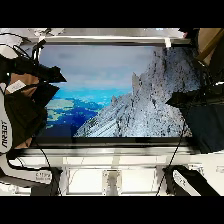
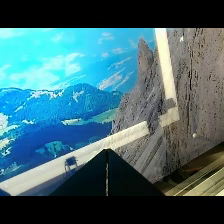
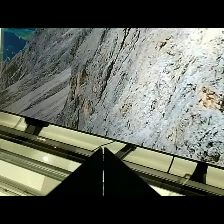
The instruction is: Fold the clothes and pants, and hang the long-sleeved shirts on hangers.
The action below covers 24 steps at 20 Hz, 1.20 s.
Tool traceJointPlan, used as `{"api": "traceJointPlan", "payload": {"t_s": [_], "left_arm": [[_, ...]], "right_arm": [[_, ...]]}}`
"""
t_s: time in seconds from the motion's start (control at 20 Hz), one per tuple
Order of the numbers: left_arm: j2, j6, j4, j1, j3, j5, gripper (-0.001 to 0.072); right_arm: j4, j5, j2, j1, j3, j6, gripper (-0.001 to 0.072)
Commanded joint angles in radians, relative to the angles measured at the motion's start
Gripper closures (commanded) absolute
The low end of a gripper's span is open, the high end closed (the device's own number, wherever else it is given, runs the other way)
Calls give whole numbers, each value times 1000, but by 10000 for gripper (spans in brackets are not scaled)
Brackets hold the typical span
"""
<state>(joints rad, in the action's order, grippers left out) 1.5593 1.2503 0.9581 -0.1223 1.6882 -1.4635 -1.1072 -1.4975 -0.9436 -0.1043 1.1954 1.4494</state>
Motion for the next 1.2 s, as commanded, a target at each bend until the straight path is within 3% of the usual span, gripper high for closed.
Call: {"api": "traceJointPlan", "payload": {"t_s": [0.0,0.75,1.15], "left_arm": [[0,0,0,0,0,0,696],[1,0,0,0,0,1,696],[57,-1,37,-13,0,11,695]], "right_arm": [[0,-3,0,1,1,1,702],[-2,33,0,1,1,-4,702],[-17,162,-1,1,1,-3,702]]}}
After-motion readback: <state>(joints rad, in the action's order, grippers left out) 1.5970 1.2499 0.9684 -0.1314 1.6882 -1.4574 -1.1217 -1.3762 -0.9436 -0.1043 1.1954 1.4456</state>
